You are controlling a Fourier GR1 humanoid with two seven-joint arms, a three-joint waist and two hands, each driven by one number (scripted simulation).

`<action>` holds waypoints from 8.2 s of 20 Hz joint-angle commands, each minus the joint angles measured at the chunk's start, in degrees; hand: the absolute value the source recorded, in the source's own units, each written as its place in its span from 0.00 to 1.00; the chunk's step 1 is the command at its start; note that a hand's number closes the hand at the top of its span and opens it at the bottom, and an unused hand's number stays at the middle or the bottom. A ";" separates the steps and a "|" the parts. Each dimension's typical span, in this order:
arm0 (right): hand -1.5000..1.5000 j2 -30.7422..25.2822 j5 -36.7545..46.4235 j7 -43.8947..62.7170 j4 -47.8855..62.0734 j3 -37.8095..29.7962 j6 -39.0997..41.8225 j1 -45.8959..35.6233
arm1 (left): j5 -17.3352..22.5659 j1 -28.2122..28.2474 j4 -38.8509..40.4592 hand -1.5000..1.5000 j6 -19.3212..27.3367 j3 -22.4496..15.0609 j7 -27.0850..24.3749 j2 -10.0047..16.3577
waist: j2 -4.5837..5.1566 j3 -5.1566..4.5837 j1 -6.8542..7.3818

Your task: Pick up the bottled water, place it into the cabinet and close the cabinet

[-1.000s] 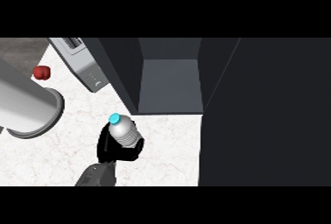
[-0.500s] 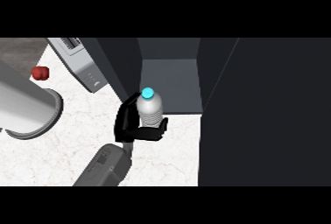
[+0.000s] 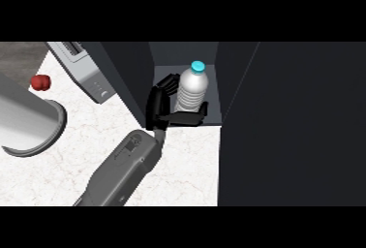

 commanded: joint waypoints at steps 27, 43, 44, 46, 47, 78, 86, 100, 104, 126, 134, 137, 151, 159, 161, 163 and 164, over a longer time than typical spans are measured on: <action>0.00 0.67 -6.43 -0.64 0.34 -3.73 4.95 -3.16 | -0.65 -26.48 45.20 0.00 9.92 8.49 -7.64 2.93 | 1.96 -0.06 -3.54; 0.00 -0.87 -7.40 -1.40 1.01 -5.24 8.42 -1.35 | 1.51 -29.70 42.94 0.00 2.50 12.72 -15.79 2.21 | 1.65 -0.13 -3.46; 0.00 -0.56 -8.26 0.94 -2.34 -5.08 7.18 -1.97 | 1.70 -29.59 42.66 0.00 -1.00 12.95 -16.04 3.33 | 1.86 -0.19 -2.80; 0.00 -0.44 -7.51 0.15 -1.62 -4.25 7.85 -1.48 | 2.40 -31.29 41.94 0.00 -2.55 14.01 -16.58 3.39 | 1.51 -0.14 -2.79; 0.00 -0.97 -6.43 -0.91 0.00 -4.59 8.70 -1.90 | 2.34 -31.77 42.33 0.00 -2.51 14.16 -17.02 2.39 | 1.49 -0.10 -3.03; 0.00 2.43 -1.90 5.90 -7.48 2.68 3.86 2.40 | 8.19 5.68 -7.31 0.00 -12.72 -5.37 -12.72 1.85 | -0.70 -0.06 2.29; 0.00 -2.41 1.14 5.69 -5.80 3.22 7.30 -0.26 | 6.31 19.81 -26.91 1.00 -12.00 -12.02 -8.07 6.40 | -0.67 -0.03 2.80; 1.00 -12.53 13.49 1.40 -8.85 11.47 15.82 -1.84 | 7.43 37.90 -43.47 0.00 -12.81 -7.93 -9.08 18.98 | -0.94 -0.14 1.73; 1.00 -14.46 13.53 5.44 -11.37 17.38 16.15 -2.02 | 12.70 42.90 -49.52 0.00 -17.13 -3.98 -7.91 23.78 | -0.75 -0.28 2.68; 1.00 -12.89 6.77 13.45 -5.52 36.97 11.37 -14.64 | 24.46 57.06 -56.07 0.00 -31.96 8.72 -9.02 36.29 | -0.16 -0.84 7.53; 1.00 -13.12 5.70 17.22 -3.28 35.18 11.27 -20.02 | 26.67 59.04 -55.71 0.00 -36.54 11.46 -8.53 39.54 | 0.75 -0.98 10.82; 1.00 -13.22 4.41 18.15 -2.78 34.47 11.85 -22.30 | 26.67 58.72 -56.06 0.00 -37.98 11.41 -8.64 39.92 | 1.27 -1.07 11.99; 1.00 -17.97 5.13 21.97 -2.13 28.17 16.88 -35.60 | 27.65 56.96 -55.57 0.00 -40.79 13.52 -7.16 42.96 | 1.64 -1.59 15.70; 1.00 -18.89 3.95 24.71 -1.45 26.96 17.30 -38.98 | 28.92 57.05 -54.62 0.00 -41.32 14.94 -6.85 43.60 | 1.72 -1.85 15.72; 1.00 -18.24 3.66 24.50 -1.12 26.24 16.75 -39.94 | 28.86 57.32 -54.33 0.00 -41.66 14.83 -6.98 43.51 | 1.77 -1.91 15.95; 1.00 -17.62 2.79 24.60 -1.09 26.55 16.58 -40.42 | 29.10 56.56 -54.79 0.00 -41.98 15.03 -6.72 43.85 | 1.78 -1.75 15.07; 1.00 -17.38 2.88 24.57 -0.67 25.95 16.33 -40.81 | 29.35 57.02 -54.07 0.00 -42.09 15.31 -6.89 43.76 | 1.94 -1.85 15.61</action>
